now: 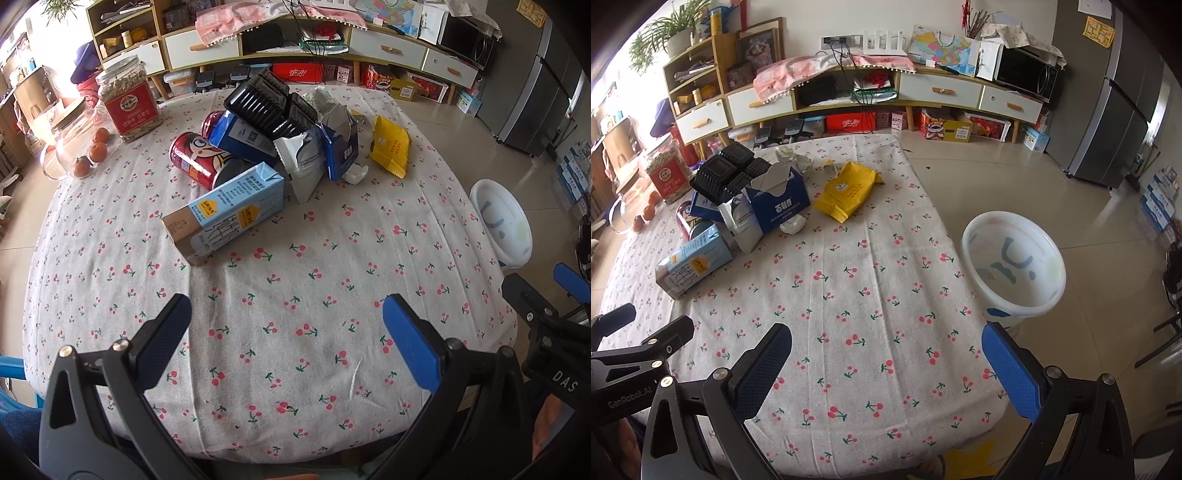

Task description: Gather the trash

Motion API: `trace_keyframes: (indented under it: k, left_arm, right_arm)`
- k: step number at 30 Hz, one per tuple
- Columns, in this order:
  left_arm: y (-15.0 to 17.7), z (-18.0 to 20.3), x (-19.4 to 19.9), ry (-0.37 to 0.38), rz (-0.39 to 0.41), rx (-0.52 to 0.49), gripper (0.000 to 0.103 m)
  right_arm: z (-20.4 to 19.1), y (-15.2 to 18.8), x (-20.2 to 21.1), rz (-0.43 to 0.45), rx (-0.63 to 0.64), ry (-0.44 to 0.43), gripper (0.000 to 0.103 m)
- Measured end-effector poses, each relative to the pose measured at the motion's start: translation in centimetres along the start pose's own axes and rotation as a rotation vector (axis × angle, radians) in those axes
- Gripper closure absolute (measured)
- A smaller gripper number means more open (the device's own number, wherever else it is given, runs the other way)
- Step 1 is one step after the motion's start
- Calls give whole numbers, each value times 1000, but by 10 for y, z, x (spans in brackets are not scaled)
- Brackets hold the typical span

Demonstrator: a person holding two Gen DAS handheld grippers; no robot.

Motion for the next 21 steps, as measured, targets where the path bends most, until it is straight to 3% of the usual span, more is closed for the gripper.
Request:
trace_keyframes:
  k: [21]
  left_arm:
    - [0,1,0,-1,-1,2,0]
  right_arm:
    - [-3,1,-2,-6,7,0,0]
Point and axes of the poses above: each gripper's, at about its wrist camera, not at the fingertips, and x roughly against the way its jaws point, z to its right, y to its underside, the point moved 3 cm from there along -x, roughly the way its jaws point, and after that the axes turned 8 degrees about -y, right-handed, at the moved point
